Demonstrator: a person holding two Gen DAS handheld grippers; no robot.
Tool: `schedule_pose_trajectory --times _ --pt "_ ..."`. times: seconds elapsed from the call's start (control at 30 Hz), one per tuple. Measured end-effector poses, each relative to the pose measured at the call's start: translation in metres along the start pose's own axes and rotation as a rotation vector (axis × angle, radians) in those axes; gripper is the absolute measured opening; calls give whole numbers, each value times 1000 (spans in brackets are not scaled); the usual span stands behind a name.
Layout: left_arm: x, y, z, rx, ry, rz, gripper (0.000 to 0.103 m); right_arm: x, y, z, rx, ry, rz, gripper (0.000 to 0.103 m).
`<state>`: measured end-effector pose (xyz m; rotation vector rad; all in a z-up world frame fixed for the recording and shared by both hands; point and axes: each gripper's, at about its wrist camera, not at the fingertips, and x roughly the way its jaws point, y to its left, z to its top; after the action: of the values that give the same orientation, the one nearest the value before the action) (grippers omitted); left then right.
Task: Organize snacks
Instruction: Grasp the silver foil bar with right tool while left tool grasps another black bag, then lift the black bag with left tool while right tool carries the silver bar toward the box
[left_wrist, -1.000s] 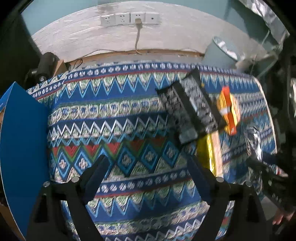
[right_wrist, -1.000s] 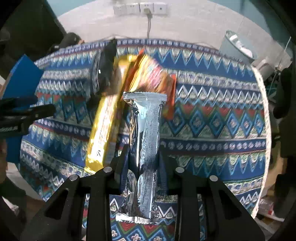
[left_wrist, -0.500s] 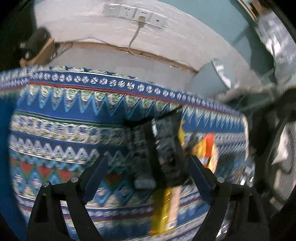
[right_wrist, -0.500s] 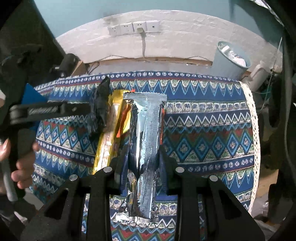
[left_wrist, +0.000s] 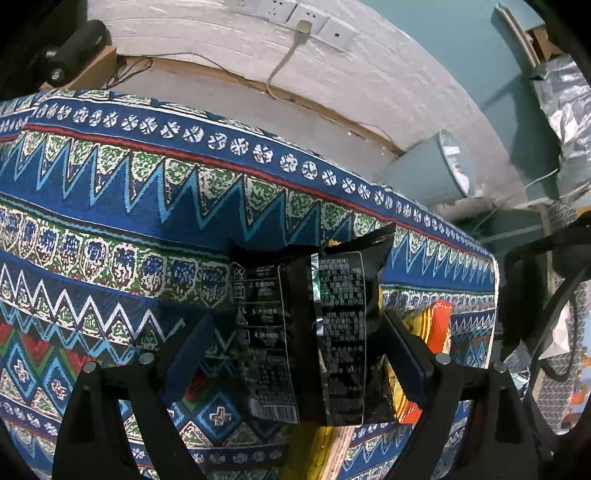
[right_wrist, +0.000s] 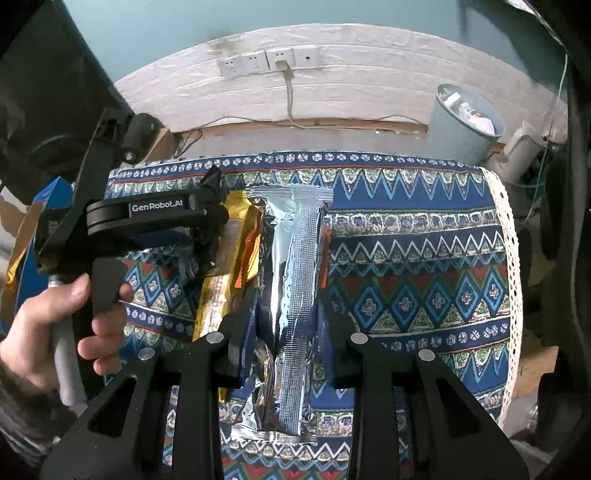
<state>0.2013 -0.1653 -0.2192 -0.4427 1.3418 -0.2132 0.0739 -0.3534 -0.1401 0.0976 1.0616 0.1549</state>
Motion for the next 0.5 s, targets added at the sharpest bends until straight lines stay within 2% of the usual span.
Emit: schedule_pose_trajectory --times 0.1,0.13,0.2,0.5 --pt "-3 8 -2 17 8 -26 65 1 -2 0 7 4 -2 29" --pt "-4 8 -3 34 10 -34 62 2 -2 0 8 5 -3 29" --pt "-5 6 -4 65 8 -42 61 3 -3 0 11 7 -4 29" --pt "-36 8 -16 211 -46 70 60 3 3 2 -3 6 -4 29"
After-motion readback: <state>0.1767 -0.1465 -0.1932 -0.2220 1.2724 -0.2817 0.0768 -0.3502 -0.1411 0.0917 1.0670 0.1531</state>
